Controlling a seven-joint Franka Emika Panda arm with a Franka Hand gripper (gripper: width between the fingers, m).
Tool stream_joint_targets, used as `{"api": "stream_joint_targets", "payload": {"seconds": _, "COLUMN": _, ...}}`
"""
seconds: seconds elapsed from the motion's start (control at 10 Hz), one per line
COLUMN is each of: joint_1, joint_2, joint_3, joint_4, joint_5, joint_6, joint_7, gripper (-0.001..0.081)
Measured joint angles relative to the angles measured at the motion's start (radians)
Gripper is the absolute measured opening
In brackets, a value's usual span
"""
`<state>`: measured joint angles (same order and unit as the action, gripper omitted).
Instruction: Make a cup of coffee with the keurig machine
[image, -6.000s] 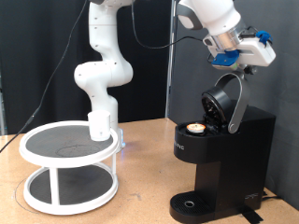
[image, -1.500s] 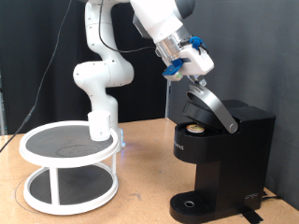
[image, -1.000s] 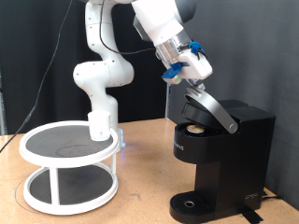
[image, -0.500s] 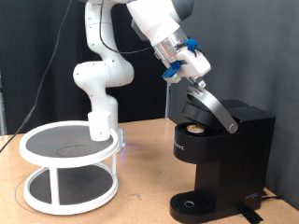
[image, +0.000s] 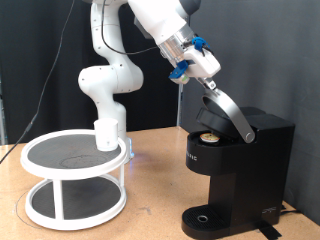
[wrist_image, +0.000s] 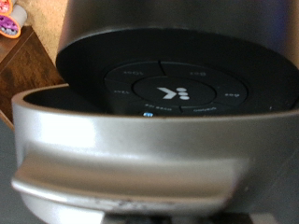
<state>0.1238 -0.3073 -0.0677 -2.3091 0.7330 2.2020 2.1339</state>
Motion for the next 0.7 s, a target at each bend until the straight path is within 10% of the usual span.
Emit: {"api": "stream_joint_targets", "payload": {"seconds": 0.7, "joint_1": -0.044, "joint_2": 0.086, "joint_3": 0.000, "joint_4": 0.032, "joint_5": -0.273, "joint_6": -0.064, "joint_7": 0.173, "gripper": 0.0000}}
